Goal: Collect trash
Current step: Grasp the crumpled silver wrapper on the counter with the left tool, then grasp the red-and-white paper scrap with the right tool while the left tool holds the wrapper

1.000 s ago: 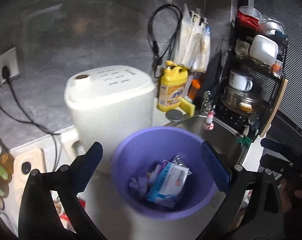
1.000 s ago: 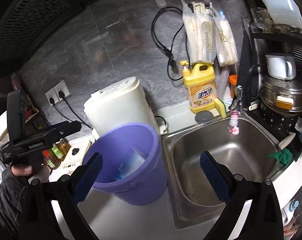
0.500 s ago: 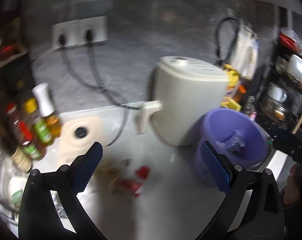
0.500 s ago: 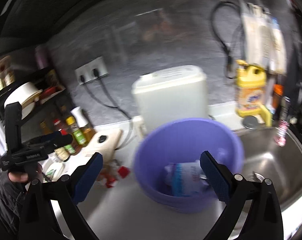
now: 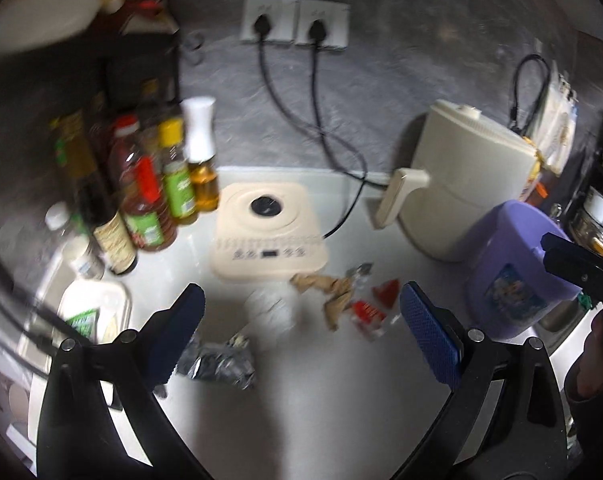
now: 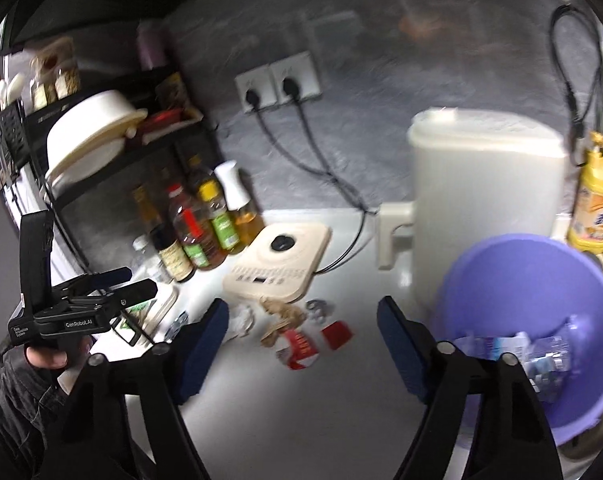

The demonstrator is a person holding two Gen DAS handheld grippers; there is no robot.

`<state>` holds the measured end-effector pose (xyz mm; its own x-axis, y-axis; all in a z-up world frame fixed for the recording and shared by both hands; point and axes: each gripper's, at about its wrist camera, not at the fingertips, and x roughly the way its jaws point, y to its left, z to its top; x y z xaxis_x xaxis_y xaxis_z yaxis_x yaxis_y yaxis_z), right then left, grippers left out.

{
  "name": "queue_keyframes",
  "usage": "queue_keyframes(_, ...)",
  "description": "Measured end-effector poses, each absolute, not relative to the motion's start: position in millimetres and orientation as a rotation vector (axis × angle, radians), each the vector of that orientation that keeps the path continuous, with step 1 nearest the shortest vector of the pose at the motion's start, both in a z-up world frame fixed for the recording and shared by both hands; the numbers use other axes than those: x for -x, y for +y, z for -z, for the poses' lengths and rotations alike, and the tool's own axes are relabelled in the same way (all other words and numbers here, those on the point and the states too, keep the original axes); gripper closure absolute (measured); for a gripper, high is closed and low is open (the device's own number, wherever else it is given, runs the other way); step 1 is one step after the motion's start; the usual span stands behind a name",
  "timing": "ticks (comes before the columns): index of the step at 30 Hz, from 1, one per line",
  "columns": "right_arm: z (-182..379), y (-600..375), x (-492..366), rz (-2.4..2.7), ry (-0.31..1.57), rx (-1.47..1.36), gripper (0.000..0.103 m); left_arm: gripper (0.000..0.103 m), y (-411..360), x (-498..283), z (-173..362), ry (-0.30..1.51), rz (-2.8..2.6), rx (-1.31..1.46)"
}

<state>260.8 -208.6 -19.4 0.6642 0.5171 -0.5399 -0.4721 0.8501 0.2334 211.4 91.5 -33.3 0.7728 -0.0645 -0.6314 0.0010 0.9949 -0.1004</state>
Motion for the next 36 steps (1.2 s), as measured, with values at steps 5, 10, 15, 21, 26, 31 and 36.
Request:
queue_keyframes(5, 43.6, -181.3, -269.7, -0.611, 0.708, -0.054, 0.040, 0.012, 108.8, -207.9, 58.8, 0.743, 0.014, 0.130)
queue_keyframes(10, 71.7, -166.4, -281.3, -0.628, 0.782, -0.042, 0.047, 0.023, 115.7, -214.0, 88.5, 0.808, 0.003, 0.142)
queue_keyframes(15, 95.2, -158.8, -290.7, -0.629, 0.830, -0.034, 0.047, 0.023, 115.6, -228.0, 110.3, 0.837, -0.034, 0.094)
queue_keyframes(21, 116.9, -150.3, -300.9, -0.615, 0.866, -0.033, 0.047, 0.023, 122.6, -248.4, 135.4, 0.865, -0.080, 0.051)
queue_keyframes(26, 131.5, -146.2, -311.7, -0.603, 0.891, -0.032, 0.047, 0.023, 127.9, -262.8, 158.2, 0.908, -0.098, 0.047)
queue_keyframes(31, 144.2, -138.9, -322.4, -0.607, 0.912, -0.023, 0.047, 0.030, 126.9, -268.3, 174.8, 0.957, -0.131, 0.025)
queue_keyframes(36, 158.1, -127.2, -330.8, -0.619, 0.935, -0.012, 0.047, 0.048, 122.2, -267.2, 186.4, 0.987, -0.120, 0.016)
